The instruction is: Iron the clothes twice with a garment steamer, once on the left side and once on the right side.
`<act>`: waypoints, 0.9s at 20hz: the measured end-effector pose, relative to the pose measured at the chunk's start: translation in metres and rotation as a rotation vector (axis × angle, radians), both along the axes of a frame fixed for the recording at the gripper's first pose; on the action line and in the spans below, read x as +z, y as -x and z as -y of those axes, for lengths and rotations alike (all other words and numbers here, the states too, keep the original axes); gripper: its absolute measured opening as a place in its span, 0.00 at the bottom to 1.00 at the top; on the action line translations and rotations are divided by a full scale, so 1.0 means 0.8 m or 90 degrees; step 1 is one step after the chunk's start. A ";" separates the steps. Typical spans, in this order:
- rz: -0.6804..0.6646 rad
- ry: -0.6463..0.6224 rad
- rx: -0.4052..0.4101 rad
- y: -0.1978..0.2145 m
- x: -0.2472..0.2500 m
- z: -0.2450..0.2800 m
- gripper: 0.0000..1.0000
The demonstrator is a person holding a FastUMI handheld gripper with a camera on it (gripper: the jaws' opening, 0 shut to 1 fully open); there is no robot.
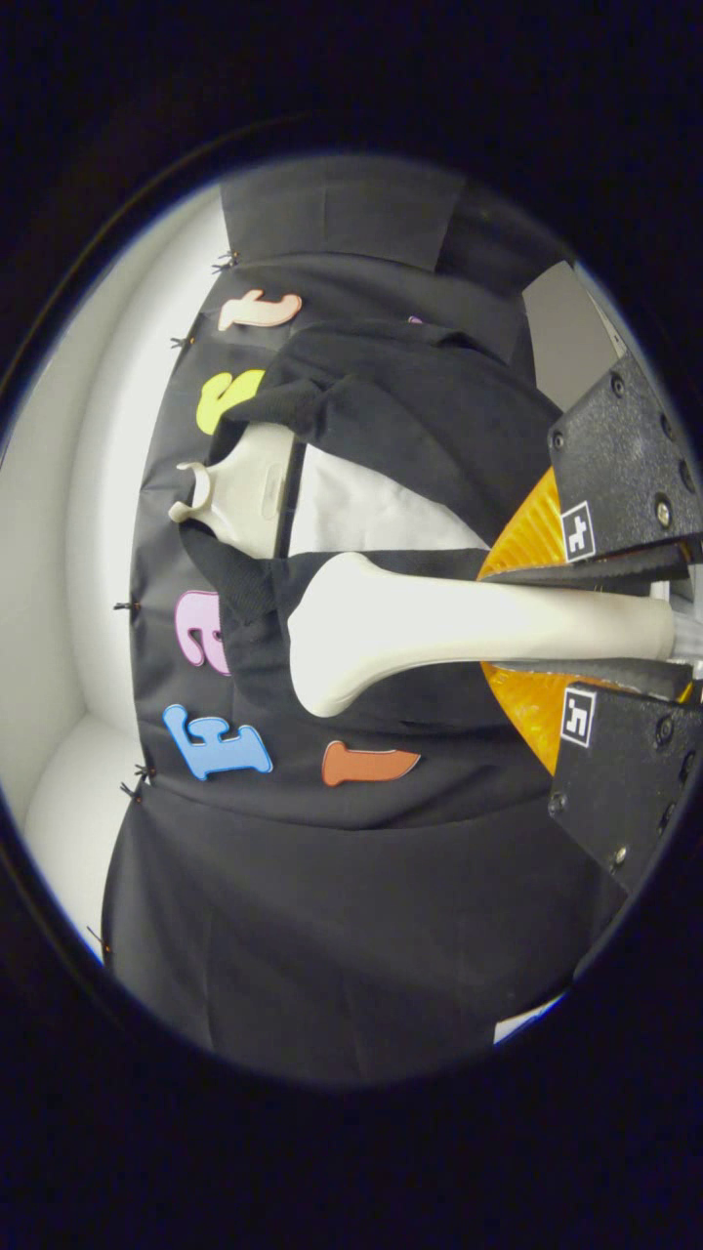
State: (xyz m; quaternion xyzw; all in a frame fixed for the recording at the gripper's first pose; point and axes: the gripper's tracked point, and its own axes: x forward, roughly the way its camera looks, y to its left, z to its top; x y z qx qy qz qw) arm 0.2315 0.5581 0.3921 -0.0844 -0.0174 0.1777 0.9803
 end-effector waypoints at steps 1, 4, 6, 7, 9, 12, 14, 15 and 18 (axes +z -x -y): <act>-0.005 0.002 -0.001 -0.001 -0.007 -0.001 0.33; -0.018 0.012 -0.002 0.000 -0.029 -0.001 0.33; -0.025 0.019 -0.002 0.003 -0.046 -0.002 0.33; -0.029 0.024 -0.002 0.003 -0.053 -0.003 0.33; -0.041 0.033 -0.001 0.005 -0.073 -0.004 0.33; -0.059 0.051 -0.004 0.006 -0.106 -0.005 0.33; -0.069 0.064 -0.008 0.007 -0.128 -0.004 0.33; -0.074 0.069 -0.009 0.007 -0.138 -0.003 0.33; -0.093 0.083 -0.013 0.011 -0.170 0.002 0.33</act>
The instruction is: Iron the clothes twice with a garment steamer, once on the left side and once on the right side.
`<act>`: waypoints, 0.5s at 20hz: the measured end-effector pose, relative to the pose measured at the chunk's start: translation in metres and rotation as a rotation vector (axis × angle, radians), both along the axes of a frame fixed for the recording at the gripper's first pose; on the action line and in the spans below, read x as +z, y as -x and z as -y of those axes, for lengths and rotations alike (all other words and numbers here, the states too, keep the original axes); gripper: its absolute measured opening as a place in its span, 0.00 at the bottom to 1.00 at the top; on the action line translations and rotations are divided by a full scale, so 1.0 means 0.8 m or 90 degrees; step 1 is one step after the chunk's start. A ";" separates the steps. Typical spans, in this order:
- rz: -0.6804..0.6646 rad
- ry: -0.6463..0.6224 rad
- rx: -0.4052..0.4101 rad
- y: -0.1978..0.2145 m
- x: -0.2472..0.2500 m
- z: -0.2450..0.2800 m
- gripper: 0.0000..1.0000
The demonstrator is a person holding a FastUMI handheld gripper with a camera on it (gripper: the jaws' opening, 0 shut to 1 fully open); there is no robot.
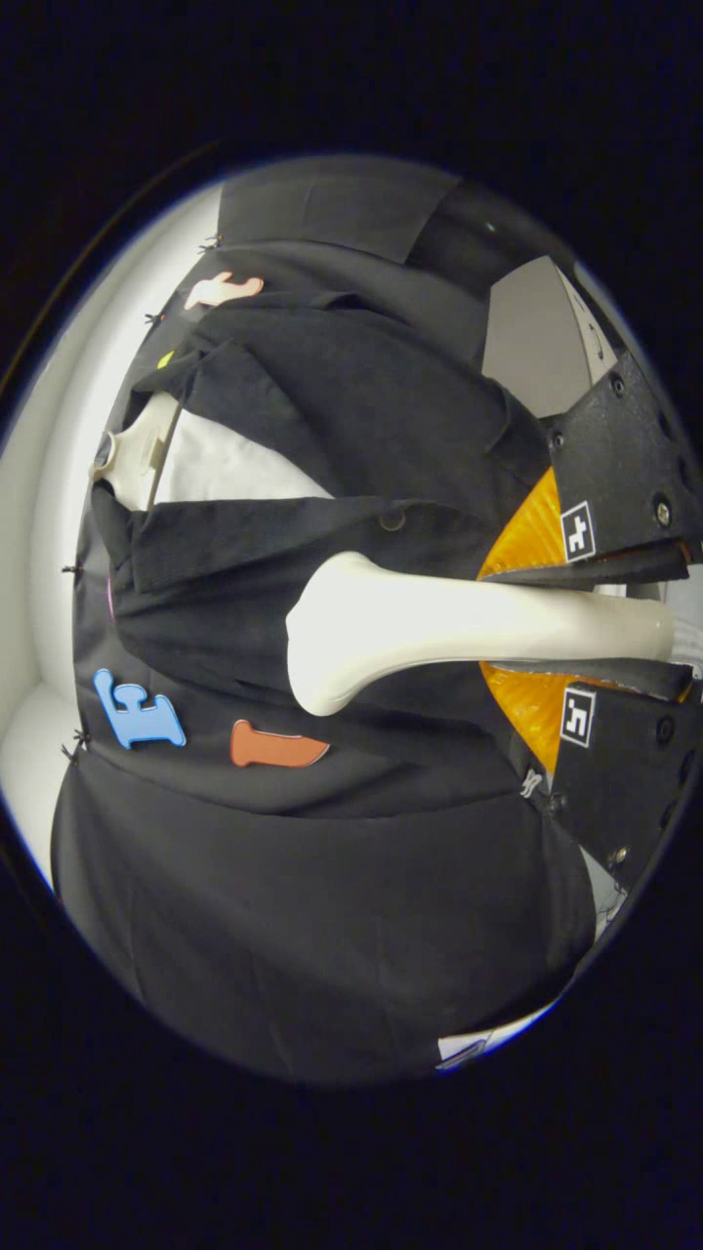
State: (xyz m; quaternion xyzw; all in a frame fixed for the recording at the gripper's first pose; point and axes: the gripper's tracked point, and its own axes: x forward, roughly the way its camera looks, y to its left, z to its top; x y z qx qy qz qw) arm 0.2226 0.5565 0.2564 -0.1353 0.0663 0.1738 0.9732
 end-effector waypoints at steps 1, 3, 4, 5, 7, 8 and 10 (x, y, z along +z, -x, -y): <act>-0.005 0.000 -0.002 0.002 -0.009 0.002 0.33; -0.019 0.008 -0.005 0.005 -0.033 0.006 0.33; -0.027 0.011 -0.004 0.006 -0.042 0.006 0.33; -0.035 0.015 -0.006 0.007 -0.052 0.008 0.34; -0.046 0.021 -0.008 0.009 -0.070 0.011 0.34; -0.051 0.026 -0.008 0.011 -0.080 0.012 0.34; -0.065 0.032 -0.009 0.013 -0.098 0.014 0.34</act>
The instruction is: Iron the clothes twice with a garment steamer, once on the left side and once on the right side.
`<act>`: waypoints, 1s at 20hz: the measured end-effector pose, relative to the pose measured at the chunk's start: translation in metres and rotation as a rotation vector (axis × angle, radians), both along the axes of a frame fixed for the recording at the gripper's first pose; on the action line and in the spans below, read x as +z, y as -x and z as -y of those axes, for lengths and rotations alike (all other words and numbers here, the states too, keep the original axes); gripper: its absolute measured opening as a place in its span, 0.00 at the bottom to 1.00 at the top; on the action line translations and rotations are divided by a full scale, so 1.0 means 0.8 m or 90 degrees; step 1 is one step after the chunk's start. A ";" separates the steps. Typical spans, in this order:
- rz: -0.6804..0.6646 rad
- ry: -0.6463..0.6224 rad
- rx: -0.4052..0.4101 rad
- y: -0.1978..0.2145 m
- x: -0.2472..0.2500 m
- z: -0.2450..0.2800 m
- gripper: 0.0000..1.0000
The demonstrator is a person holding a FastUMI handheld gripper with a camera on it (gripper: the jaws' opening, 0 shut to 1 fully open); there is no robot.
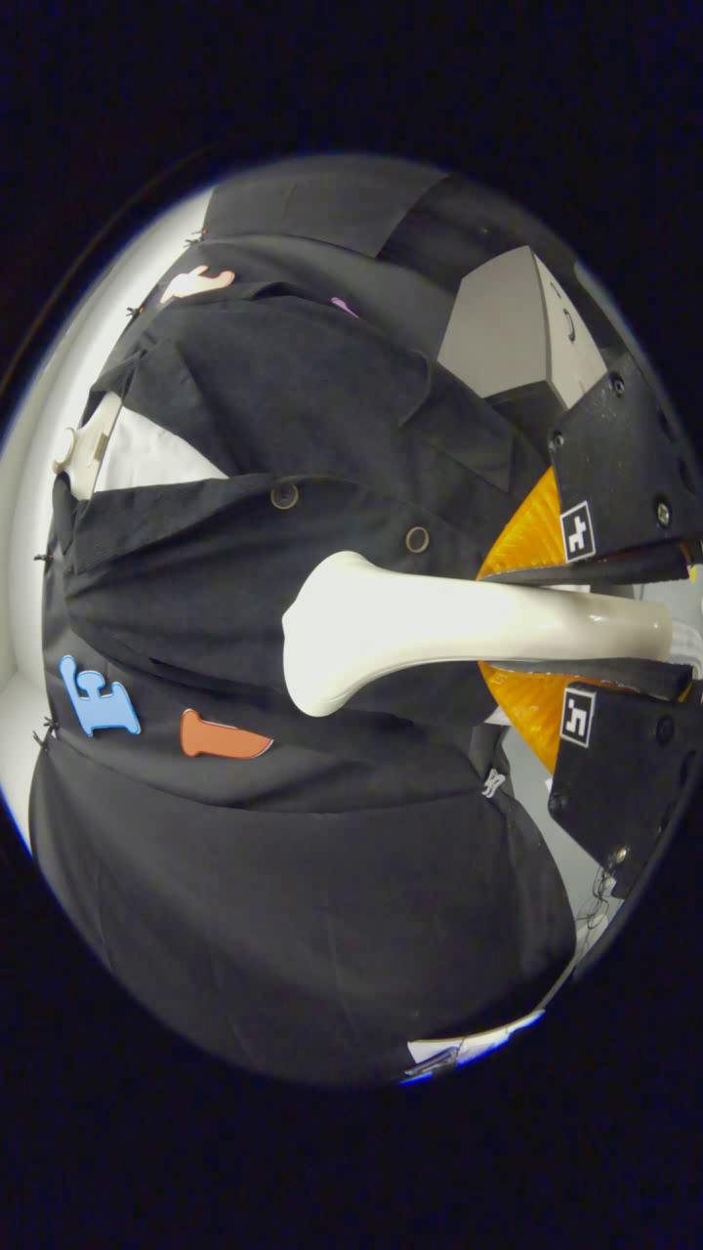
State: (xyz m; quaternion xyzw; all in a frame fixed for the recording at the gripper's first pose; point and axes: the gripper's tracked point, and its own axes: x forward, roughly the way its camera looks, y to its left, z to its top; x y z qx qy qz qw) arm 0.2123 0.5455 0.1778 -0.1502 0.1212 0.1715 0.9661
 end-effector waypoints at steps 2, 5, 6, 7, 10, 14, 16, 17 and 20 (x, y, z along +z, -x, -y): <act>-0.016 0.007 -0.001 0.001 -0.020 0.001 0.34; -0.038 0.020 -0.002 0.000 -0.051 0.003 0.34; -0.047 0.024 -0.003 0.000 -0.060 0.003 0.34; -0.054 0.027 -0.004 -0.001 -0.069 0.004 0.34; -0.079 0.037 -0.003 -0.004 -0.097 0.004 0.34; -0.113 0.046 -0.006 -0.006 -0.139 0.008 0.34; -0.131 0.050 -0.007 -0.008 -0.162 0.011 0.34; -0.139 0.050 -0.009 -0.009 -0.172 0.011 0.34; -0.159 0.053 -0.009 -0.010 -0.192 0.013 0.34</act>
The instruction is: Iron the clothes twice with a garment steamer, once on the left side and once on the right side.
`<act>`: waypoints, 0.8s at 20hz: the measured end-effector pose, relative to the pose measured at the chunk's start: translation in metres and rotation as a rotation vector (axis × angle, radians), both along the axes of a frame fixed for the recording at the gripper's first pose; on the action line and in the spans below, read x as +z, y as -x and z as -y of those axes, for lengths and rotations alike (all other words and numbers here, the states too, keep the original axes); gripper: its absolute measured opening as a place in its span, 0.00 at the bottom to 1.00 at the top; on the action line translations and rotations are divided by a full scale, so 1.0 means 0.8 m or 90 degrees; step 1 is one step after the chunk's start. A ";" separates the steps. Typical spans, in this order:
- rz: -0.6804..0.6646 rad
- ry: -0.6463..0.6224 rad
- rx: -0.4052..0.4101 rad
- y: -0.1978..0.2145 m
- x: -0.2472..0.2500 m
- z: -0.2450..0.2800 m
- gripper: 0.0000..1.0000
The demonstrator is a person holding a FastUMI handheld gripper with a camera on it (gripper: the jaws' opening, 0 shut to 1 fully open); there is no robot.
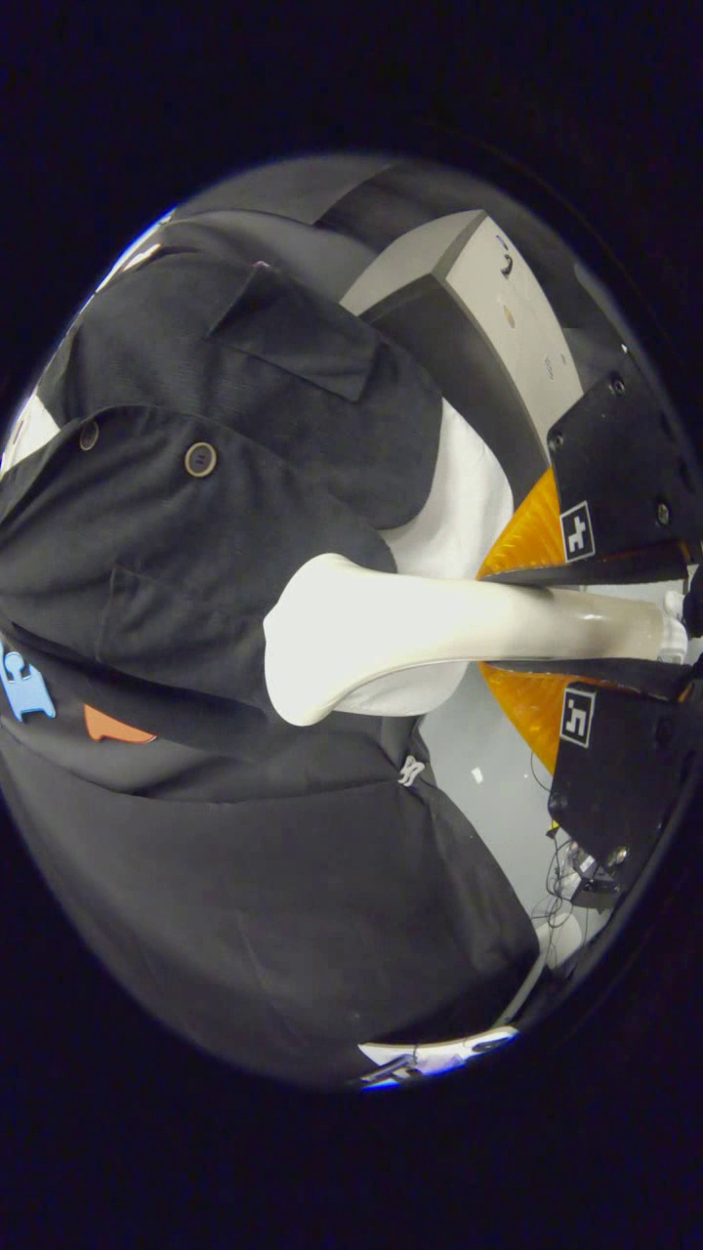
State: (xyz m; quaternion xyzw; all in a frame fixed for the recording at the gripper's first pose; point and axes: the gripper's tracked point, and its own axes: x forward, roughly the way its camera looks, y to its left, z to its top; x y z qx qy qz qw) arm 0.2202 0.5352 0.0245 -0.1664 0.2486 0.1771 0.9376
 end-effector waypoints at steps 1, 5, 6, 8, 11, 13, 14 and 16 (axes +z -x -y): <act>-0.006 -0.001 0.001 0.000 -0.005 0.001 0.34; -0.007 -0.008 0.005 0.001 -0.002 0.006 0.33; -0.004 -0.013 0.005 0.003 0.002 0.008 0.33; -0.005 -0.032 0.012 0.011 0.012 0.017 0.33; 0.007 -0.071 0.014 0.023 0.033 0.041 0.33; 0.020 -0.105 0.021 0.036 0.055 0.059 0.33; 0.031 -0.126 0.024 0.045 0.069 0.072 0.33; 0.058 -0.160 0.029 0.061 0.098 0.105 0.33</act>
